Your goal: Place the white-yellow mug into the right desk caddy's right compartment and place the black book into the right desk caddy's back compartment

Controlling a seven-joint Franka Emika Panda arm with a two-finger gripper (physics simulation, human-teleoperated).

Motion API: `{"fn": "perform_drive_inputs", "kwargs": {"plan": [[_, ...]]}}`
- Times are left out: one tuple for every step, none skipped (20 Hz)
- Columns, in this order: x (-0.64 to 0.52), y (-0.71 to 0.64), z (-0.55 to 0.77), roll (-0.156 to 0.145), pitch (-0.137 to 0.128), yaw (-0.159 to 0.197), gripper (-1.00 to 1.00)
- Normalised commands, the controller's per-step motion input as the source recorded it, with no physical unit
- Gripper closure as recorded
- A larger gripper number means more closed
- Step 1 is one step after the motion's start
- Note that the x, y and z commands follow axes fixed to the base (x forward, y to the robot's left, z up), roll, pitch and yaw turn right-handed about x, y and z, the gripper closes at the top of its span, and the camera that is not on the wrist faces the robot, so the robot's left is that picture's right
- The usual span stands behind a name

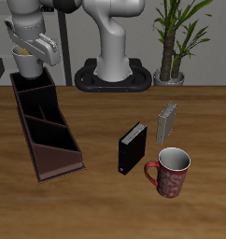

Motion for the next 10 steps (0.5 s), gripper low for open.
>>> {"fn": "perform_drive_inputs", "kwargs": {"plan": [[-0.10,-0.13,-0.18,-0.042,0.011,-0.054,1.00],[0.01,-0.26,-0.33,0.009,0.030,-0.036,1.00],[-0.16,0.00,-0.15,-0.047,0.010,-0.017,1.00],[-0.17,-0.18,-0.21,-0.010,-0.005,-0.063,1.00],[-0.21,-0.13,-0.08,-0.039,-0.022,0.030,1.00],[-0.16,-0.13,-0.08,-0.060,0.010,-0.005,1.00],[0.09,-0.27,-0.10,-0.010,0.002,-0.027,1.00],[-0.07,-0.17,-0.20,-0.040,0.045,0.002,1.00],[-0.12,-0.04,-0.05,-0.074,0.012,-0.002,1.00],[0.00,-0.27,-0.22,0.009,-0.012,-0.025,1.00]]}}
